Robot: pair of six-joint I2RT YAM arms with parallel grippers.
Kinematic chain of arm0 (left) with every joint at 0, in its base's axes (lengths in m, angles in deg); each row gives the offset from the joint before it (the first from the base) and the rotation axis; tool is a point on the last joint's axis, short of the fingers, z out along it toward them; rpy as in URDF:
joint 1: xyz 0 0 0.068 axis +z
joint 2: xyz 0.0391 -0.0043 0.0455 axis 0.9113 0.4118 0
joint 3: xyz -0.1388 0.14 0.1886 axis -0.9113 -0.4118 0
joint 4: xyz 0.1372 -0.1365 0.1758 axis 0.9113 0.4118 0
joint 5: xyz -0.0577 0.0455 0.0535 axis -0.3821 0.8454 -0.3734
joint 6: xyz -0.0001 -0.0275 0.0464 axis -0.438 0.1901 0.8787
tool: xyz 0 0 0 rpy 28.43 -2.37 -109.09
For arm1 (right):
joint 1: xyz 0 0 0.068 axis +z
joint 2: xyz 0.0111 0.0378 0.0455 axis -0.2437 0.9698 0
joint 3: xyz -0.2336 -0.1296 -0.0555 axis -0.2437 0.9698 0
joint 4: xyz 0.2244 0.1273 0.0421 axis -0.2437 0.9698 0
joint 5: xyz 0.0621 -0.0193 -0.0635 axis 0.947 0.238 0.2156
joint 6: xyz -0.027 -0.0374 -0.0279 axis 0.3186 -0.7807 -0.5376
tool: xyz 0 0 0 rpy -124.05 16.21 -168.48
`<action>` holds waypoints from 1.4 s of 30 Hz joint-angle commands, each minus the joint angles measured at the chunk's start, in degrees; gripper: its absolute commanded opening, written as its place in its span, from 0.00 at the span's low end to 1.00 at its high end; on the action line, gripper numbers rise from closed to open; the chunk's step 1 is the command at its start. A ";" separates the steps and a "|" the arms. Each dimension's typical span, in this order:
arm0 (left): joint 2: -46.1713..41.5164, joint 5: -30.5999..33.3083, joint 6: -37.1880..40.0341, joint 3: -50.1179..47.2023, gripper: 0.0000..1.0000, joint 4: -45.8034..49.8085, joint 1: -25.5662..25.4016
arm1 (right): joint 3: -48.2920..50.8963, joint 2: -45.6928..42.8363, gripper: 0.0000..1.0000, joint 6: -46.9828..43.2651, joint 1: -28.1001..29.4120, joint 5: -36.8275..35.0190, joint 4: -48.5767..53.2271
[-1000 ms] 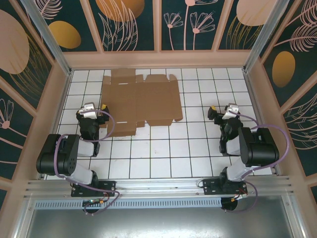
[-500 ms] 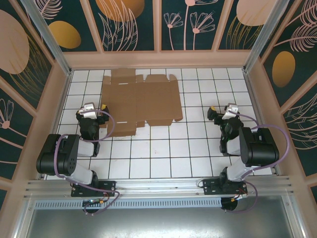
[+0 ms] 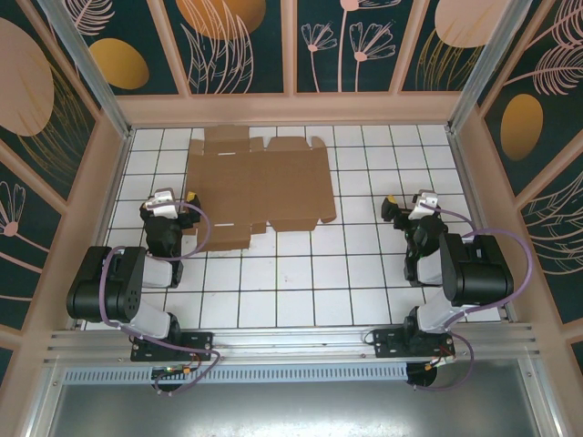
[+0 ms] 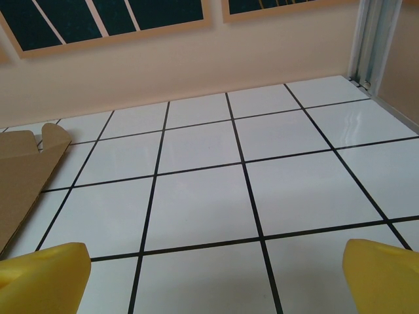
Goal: Fold the paper box
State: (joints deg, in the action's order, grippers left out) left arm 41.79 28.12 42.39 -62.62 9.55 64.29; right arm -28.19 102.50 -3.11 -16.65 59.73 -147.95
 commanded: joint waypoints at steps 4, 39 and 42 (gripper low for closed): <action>-0.21 -1.27 0.07 0.50 0.99 -0.22 0.50 | -1.19 -0.64 0.99 -0.72 -0.44 0.91 -0.40; -30.00 10.84 -42.25 28.63 0.99 69.53 -31.63 | -36.26 -25.11 0.97 32.24 27.93 6.75 62.65; -22.84 5.81 -42.10 31.27 0.90 69.85 -30.99 | -44.14 -13.95 0.99 25.58 30.92 -0.78 75.13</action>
State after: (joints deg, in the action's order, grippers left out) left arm 14.34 35.68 5.06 -32.72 79.23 32.62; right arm -67.12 81.21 21.24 11.89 58.18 -78.80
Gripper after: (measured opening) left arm 0.948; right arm 0.984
